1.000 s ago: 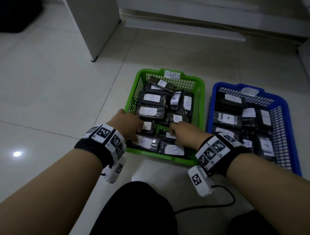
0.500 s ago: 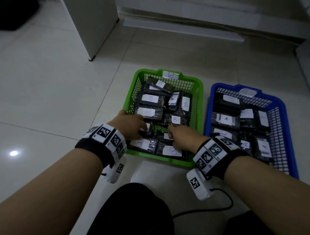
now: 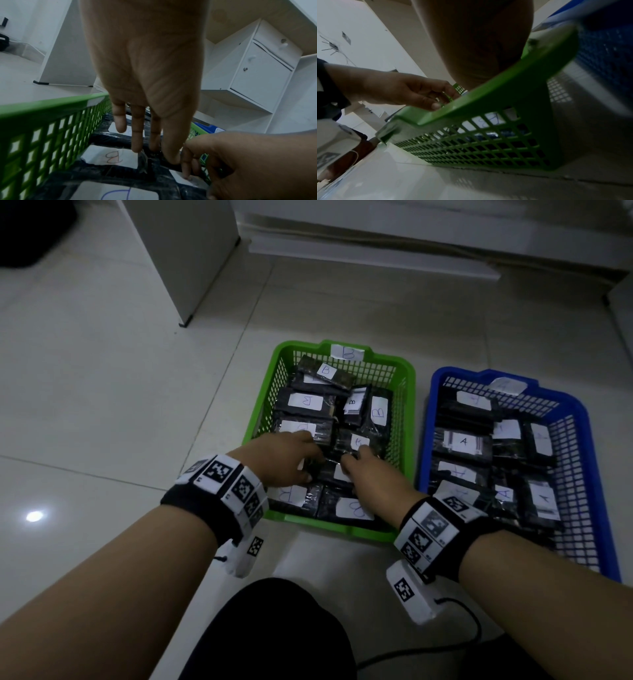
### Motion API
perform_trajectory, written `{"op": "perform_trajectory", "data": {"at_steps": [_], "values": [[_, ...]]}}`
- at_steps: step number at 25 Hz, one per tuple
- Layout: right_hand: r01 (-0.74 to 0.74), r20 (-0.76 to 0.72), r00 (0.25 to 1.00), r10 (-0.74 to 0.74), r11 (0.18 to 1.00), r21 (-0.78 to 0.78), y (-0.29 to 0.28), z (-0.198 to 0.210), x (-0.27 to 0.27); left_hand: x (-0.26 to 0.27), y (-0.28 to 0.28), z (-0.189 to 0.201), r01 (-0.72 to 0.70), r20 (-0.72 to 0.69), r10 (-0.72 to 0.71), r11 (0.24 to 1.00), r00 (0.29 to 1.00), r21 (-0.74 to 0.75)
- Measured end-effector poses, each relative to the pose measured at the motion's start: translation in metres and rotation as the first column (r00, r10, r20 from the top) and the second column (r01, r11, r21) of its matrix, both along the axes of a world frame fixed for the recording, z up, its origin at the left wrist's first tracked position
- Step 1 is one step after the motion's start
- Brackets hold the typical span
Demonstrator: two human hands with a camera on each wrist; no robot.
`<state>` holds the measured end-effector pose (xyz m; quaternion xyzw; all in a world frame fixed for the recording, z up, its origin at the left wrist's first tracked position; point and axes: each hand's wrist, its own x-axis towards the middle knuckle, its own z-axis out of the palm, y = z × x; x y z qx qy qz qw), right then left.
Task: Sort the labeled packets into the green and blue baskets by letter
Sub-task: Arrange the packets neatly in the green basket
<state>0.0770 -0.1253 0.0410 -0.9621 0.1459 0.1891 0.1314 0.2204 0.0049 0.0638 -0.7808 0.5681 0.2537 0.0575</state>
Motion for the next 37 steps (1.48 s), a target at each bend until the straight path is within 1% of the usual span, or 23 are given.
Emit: {"op": "perform_trajectory", "data": {"at_steps": [1, 3, 5, 6, 8, 10, 11, 12, 13, 15, 16, 17, 19, 22, 24, 26, 29, 31, 33, 34, 35, 36, 37], "values": [[0.01, 0.013, 1.0, -0.011, 1.0, 0.014, -0.001, -0.002, 0.0, -0.002, -0.002, -0.001, 0.048, -0.038, -0.047, 0.998, 0.998, 0.031], [0.054, 0.054, 0.997, -0.056, 0.998, 0.042, -0.005, -0.005, 0.002, -0.007, -0.005, -0.005, 0.151, -0.023, -0.149, 0.971, 0.989, 0.186], [0.134, 0.142, 0.98, -0.137, 0.991, 0.028, -0.014, -0.005, 0.006, -0.012, -0.007, -0.01, 0.179, 0.038, -0.198, 0.939, 0.979, 0.295], [0.165, 0.197, 0.967, -0.164, 0.986, 0.011, -0.02, -0.004, 0.008, -0.012, -0.007, -0.012, 0.178, 0.046, -0.2, 0.939, 0.979, 0.293], [0.173, 0.227, 0.959, -0.167, 0.985, -0.008, -0.031, -0.002, 0.013, -0.009, -0.008, -0.009, 0.164, 0.035, -0.173, 0.971, 0.984, 0.174], [0.116, 0.155, 0.982, -0.112, 0.993, -0.021, -0.038, -0.001, 0.018, -0.002, -0.01, -0.006, 0.081, 0.08, -0.079, 0.996, 0.994, -0.025], [0.085, 0.129, 0.988, -0.08, 0.996, -0.031, -0.038, -0.001, 0.019, 0.002, -0.01, -0.006, 0.013, 0.106, -0.004, 0.996, 0.994, -0.09], [0.062, 0.112, 0.992, -0.057, 0.997, -0.038, -0.038, -0.002, 0.019, 0.006, -0.009, -0.009, -0.057, 0.11, 0.068, 0.994, 0.992, -0.094], [0.049, 0.098, 0.994, -0.045, 0.998, -0.036, -0.038, -0.001, 0.019, 0.009, -0.008, -0.011, -0.109, 0.093, 0.112, 0.993, 0.989, -0.039], [0.071, 0.088, 0.994, -0.071, 0.997, 0.006, -0.04, 0.001, 0.02, 0.01, -0.008, -0.016, -0.122, 0.038, 0.118, 0.984, 0.992, 0.127], [0.118, 0.1, 0.987, -0.122, 0.992, 0.05, -0.043, 0.003, 0.022, 0.011, -0.009, -0.017, -0.116, 0.015, 0.115, 0.98, 0.993, 0.162], [0.182, 0.125, 0.973, -0.194, 0.978, 0.106, -0.046, 0.007, 0.026, 0.012, -0.01, -0.015, -0.129, -0.003, 0.131, 0.981, 0.991, 0.147], [0.288, 0.19, 0.923, -0.334, 0.929, 0.234, -0.054, 0.013, 0.041, 0.019, -0.014, -0.007, -0.189, -0.021, 0.189, 0.982, 0.982, 0.024], [0.31, 0.251, 0.872, -0.421, 0.87, 0.383, -0.065, 0.017, 0.073, 0.038, -0.016, -0.001, -0.311, 0.015, 0.319, 0.932, 0.948, -0.188], [0.307, 0.267, 0.85, -0.453, 0.84, 0.447, -0.071, 0.015, 0.096, 0.053, -0.018, 0.0, -0.355, 0.085, 0.381, 0.909, 0.921, -0.22], [0.305, 0.261, 0.859, -0.44, 0.851, 0.428, -0.075, 0.009, 0.111, 0.061, -0.019, -0.002, -0.357, 0.149, 0.376, 0.924, 0.915, -0.139], [0.343, 0.273, 0.854, -0.443, 0.873, 0.346, -0.075, -0.006, 0.124, 0.06, -0.019, -0.011, -0.307, 0.172, 0.308, 0.951, 0.936, -0.031], [0.35, 0.336, 0.826, -0.453, 0.879, 0.324, -0.073, -0.013, 0.128, 0.057, -0.017, -0.016, -0.291, 0.181, 0.29, 0.957, 0.94, -0.025], [0.315, 0.417, 0.806, -0.419, 0.901, 0.297, -0.073, -0.016, 0.129, 0.059, -0.016, -0.015, -0.281, 0.178, 0.285, 0.959, 0.942, -0.046], [0.302, 0.46, 0.784, -0.416, 0.904, 0.302, -0.074, -0.016, 0.127, 0.06, -0.015, -0.013, -0.287, 0.158, 0.298, 0.954, 0.941, -0.092], [0.293, 0.504, 0.752, -0.424, 0.901, 0.321, -0.074, -0.014, 0.125, 0.063, -0.015, -0.011, -0.316, 0.117, 0.341, 0.929, 0.933, -0.191], [0.285, 0.535, 0.722, -0.44, 0.893, 0.35, -0.073, -0.013, 0.12, 0.065, -0.015, -0.008, -0.367, 0.057, 0.405, 0.872, 0.912, -0.323], [0.266, 0.549, 0.707, -0.445, 0.887, 0.377, -0.07, -0.012, 0.114, 0.068, -0.015, -0.004, -0.426, -0.013, 0.471, 0.786, 0.882, -0.448]]}}
